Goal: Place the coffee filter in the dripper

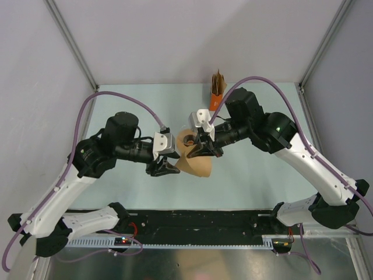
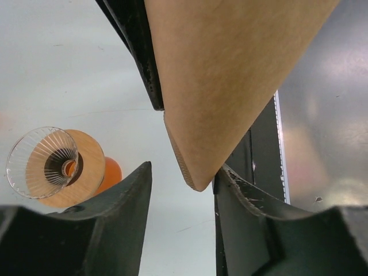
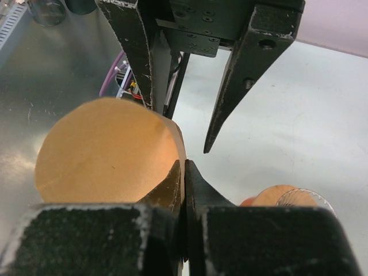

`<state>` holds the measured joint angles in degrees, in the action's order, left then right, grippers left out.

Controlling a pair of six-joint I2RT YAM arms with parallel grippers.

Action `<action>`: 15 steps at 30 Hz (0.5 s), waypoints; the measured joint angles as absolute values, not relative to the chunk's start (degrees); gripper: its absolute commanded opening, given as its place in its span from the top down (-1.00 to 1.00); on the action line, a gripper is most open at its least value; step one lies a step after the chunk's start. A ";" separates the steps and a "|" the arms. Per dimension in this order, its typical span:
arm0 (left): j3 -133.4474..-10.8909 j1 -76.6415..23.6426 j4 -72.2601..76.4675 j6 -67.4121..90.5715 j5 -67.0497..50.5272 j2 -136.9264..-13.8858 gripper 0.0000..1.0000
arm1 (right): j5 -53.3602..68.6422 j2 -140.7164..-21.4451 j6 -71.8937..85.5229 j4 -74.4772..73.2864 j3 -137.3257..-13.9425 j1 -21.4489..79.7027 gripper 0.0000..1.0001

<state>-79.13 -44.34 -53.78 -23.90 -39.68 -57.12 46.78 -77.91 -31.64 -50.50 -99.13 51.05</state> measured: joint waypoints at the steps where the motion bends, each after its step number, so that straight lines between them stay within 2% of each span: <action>1: -79.20 -44.36 -53.80 -23.90 -39.77 -57.21 0.02 | 46.78 -78.00 -31.64 -50.54 -99.13 51.05 1.00; 9: -79.31 -44.40 -53.82 -23.33 -40.73 -57.63 0.26 | 46.48 -78.28 -31.55 -50.72 -99.13 51.05 1.00; 13: -79.31 -44.40 -53.87 -22.87 -40.77 -57.71 0.57 | 46.35 -78.28 -31.40 -50.72 -99.13 51.05 0.99; 15: -79.31 -44.40 -53.93 -22.76 -40.82 -57.71 0.72 | 46.33 -78.28 -31.05 -50.70 -99.13 51.05 0.84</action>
<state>-79.31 -44.40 -53.93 -22.76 -40.82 -57.71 46.33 -78.28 -31.05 -50.70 -99.13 51.05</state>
